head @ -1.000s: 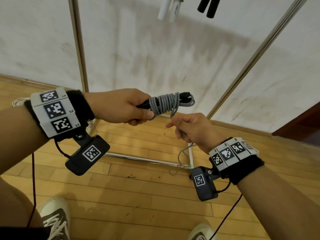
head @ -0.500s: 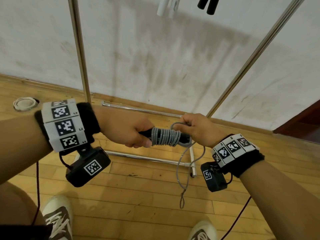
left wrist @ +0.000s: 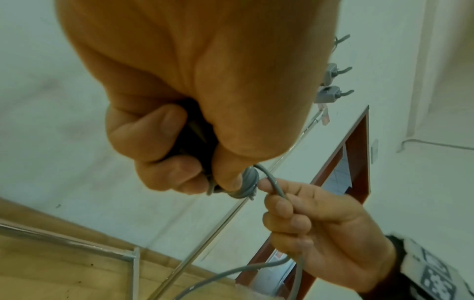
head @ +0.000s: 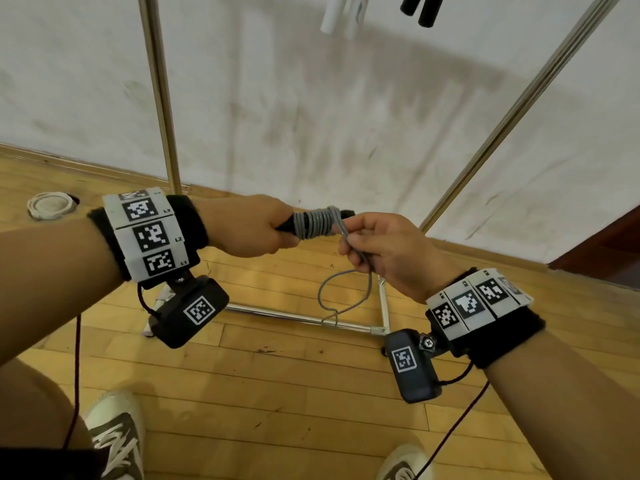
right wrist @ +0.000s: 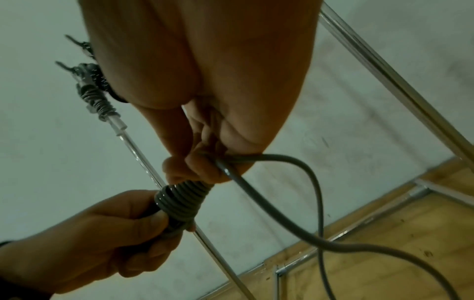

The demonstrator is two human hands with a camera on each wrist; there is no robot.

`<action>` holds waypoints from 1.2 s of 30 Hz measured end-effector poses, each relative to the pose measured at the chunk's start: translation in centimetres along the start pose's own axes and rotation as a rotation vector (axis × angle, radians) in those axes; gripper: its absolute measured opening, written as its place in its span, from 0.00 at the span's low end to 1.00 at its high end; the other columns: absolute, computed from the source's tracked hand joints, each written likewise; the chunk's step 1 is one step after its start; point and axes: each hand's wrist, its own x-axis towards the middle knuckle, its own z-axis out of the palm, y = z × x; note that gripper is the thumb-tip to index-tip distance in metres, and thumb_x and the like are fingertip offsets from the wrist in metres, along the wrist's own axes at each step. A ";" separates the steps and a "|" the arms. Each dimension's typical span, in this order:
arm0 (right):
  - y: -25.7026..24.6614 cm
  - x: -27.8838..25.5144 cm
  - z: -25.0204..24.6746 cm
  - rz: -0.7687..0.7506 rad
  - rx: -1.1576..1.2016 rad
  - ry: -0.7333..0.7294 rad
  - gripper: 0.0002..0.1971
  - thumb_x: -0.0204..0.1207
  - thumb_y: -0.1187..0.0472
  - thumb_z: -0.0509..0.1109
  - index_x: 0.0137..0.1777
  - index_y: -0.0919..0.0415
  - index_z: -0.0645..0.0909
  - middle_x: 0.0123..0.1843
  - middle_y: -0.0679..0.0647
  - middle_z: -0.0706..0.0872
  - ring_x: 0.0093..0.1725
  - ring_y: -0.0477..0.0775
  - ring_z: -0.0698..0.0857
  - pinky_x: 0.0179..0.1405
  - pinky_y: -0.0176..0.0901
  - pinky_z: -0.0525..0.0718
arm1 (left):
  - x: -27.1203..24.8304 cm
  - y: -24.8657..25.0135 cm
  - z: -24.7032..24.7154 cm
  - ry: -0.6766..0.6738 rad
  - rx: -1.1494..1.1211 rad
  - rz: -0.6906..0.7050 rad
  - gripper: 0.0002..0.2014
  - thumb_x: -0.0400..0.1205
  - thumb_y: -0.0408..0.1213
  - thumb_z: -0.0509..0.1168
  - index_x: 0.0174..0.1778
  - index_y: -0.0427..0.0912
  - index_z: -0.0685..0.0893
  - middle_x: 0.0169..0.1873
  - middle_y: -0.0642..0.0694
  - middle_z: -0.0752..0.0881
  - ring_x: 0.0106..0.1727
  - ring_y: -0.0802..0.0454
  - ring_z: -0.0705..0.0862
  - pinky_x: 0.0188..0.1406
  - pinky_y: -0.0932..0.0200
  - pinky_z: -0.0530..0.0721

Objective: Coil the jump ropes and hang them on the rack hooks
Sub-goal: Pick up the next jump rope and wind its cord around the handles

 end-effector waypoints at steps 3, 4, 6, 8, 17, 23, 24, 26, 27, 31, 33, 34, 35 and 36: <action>0.4 -0.1 0.3 -0.028 0.062 0.019 0.10 0.82 0.76 0.62 0.60 0.74 0.81 0.39 0.61 0.86 0.34 0.49 0.81 0.31 0.36 0.78 | 0.0 0.0 -0.1 0.068 -0.047 -0.013 0.10 0.88 0.47 0.61 0.46 0.45 0.80 0.36 0.48 0.85 0.34 0.51 0.82 0.36 0.54 0.81; 0.5 -0.1 0.4 -0.023 0.061 0.042 0.09 0.82 0.74 0.63 0.59 0.74 0.82 0.39 0.61 0.87 0.34 0.49 0.82 0.32 0.36 0.80 | 0.0 0.1 0.0 0.095 -0.061 -0.009 0.10 0.88 0.46 0.61 0.46 0.45 0.80 0.35 0.50 0.85 0.32 0.53 0.81 0.33 0.57 0.79; 0.8 -0.2 0.6 -0.001 0.040 0.075 0.09 0.83 0.68 0.66 0.55 0.72 0.85 0.38 0.60 0.88 0.33 0.49 0.83 0.31 0.36 0.81 | 0.0 0.3 0.1 0.140 -0.098 0.000 0.11 0.88 0.46 0.62 0.43 0.46 0.79 0.32 0.52 0.84 0.30 0.56 0.80 0.31 0.61 0.76; 1.0 -0.3 0.9 0.023 -0.003 0.073 0.12 0.83 0.59 0.67 0.51 0.68 0.86 0.34 0.59 0.88 0.28 0.49 0.81 0.26 0.37 0.79 | -0.2 0.4 0.2 0.146 -0.172 0.022 0.10 0.88 0.45 0.62 0.43 0.45 0.79 0.31 0.52 0.83 0.30 0.55 0.80 0.32 0.58 0.79; 2.5 -0.4 0.7 -0.159 -0.175 -0.023 0.18 0.85 0.66 0.62 0.42 0.46 0.88 0.38 0.64 0.82 0.28 0.49 0.74 0.33 0.49 0.74 | -1.7 1.5 -0.3 0.024 -0.377 0.109 0.09 0.88 0.39 0.62 0.47 0.38 0.80 0.27 0.54 0.80 0.28 0.58 0.78 0.28 0.68 0.76; 3.2 -0.2 0.0 -0.157 -0.134 -0.026 0.10 0.83 0.68 0.66 0.43 0.59 0.86 0.35 0.55 0.88 0.29 0.50 0.84 0.28 0.40 0.81 | -2.2 2.1 -0.3 -0.131 -0.445 0.151 0.08 0.88 0.36 0.61 0.54 0.34 0.79 0.34 0.44 0.80 0.33 0.49 0.77 0.32 0.58 0.78; 3.2 -0.3 -0.2 -0.162 -0.164 -0.006 0.08 0.82 0.66 0.69 0.42 0.59 0.87 0.33 0.55 0.89 0.27 0.51 0.84 0.26 0.41 0.81 | -2.4 2.1 -0.4 -0.158 -0.448 0.164 0.06 0.88 0.36 0.61 0.52 0.37 0.80 0.33 0.44 0.80 0.33 0.49 0.77 0.32 0.58 0.78; 3.2 -0.3 -0.6 -0.163 -0.295 0.024 0.05 0.79 0.61 0.73 0.43 0.62 0.87 0.30 0.56 0.88 0.24 0.52 0.82 0.24 0.42 0.81 | -2.7 2.2 -0.5 -0.213 -0.441 0.195 0.06 0.89 0.36 0.61 0.46 0.43 0.79 0.32 0.47 0.80 0.31 0.51 0.77 0.31 0.58 0.77; 3.2 -0.4 -0.8 -0.173 -0.352 0.017 0.04 0.78 0.61 0.73 0.43 0.59 0.87 0.30 0.55 0.89 0.23 0.50 0.81 0.23 0.40 0.80 | -2.8 2.3 -0.5 -0.239 -0.435 0.208 0.07 0.89 0.36 0.61 0.44 0.45 0.79 0.31 0.49 0.80 0.30 0.52 0.77 0.31 0.58 0.77; 2.8 -0.5 -1.8 -0.240 -0.635 -0.061 0.18 0.75 0.72 0.72 0.35 0.45 0.84 0.29 0.42 0.85 0.30 0.40 0.80 0.33 0.35 0.77 | -2.7 2.5 0.0 -0.323 -0.374 0.212 0.08 0.89 0.35 0.61 0.43 0.41 0.77 0.29 0.52 0.80 0.29 0.55 0.77 0.33 0.61 0.78; 2.5 -0.2 -1.9 -0.311 -0.862 -0.142 0.10 0.74 0.72 0.73 0.45 0.56 0.88 0.38 0.50 0.87 0.39 0.48 0.83 0.41 0.38 0.77 | -2.5 2.6 0.4 -0.366 -0.351 0.202 0.08 0.89 0.35 0.61 0.43 0.43 0.77 0.28 0.54 0.79 0.29 0.56 0.78 0.34 0.62 0.78; 2.4 -0.1 -2.0 -0.347 -0.920 -0.164 0.08 0.76 0.69 0.74 0.52 0.58 0.89 0.42 0.51 0.87 0.42 0.49 0.83 0.43 0.35 0.76 | -2.4 2.7 0.7 -0.378 -0.330 0.196 0.09 0.89 0.36 0.61 0.42 0.45 0.78 0.28 0.55 0.80 0.30 0.57 0.78 0.36 0.61 0.79; 2.4 0.0 -2.1 -0.341 -0.926 -0.146 0.08 0.78 0.63 0.73 0.56 0.57 0.89 0.42 0.50 0.87 0.42 0.47 0.82 0.43 0.33 0.76 | -2.3 2.7 1.0 -0.384 -0.304 0.187 0.09 0.89 0.37 0.62 0.42 0.47 0.78 0.28 0.55 0.80 0.30 0.57 0.79 0.37 0.61 0.80; 2.4 0.1 -2.3 -0.308 -0.905 -0.095 0.08 0.80 0.57 0.71 0.54 0.55 0.89 0.41 0.51 0.87 0.40 0.48 0.81 0.42 0.35 0.76 | -2.2 2.7 1.2 -0.389 -0.282 0.175 0.09 0.88 0.38 0.62 0.42 0.48 0.78 0.29 0.55 0.81 0.31 0.57 0.80 0.38 0.60 0.81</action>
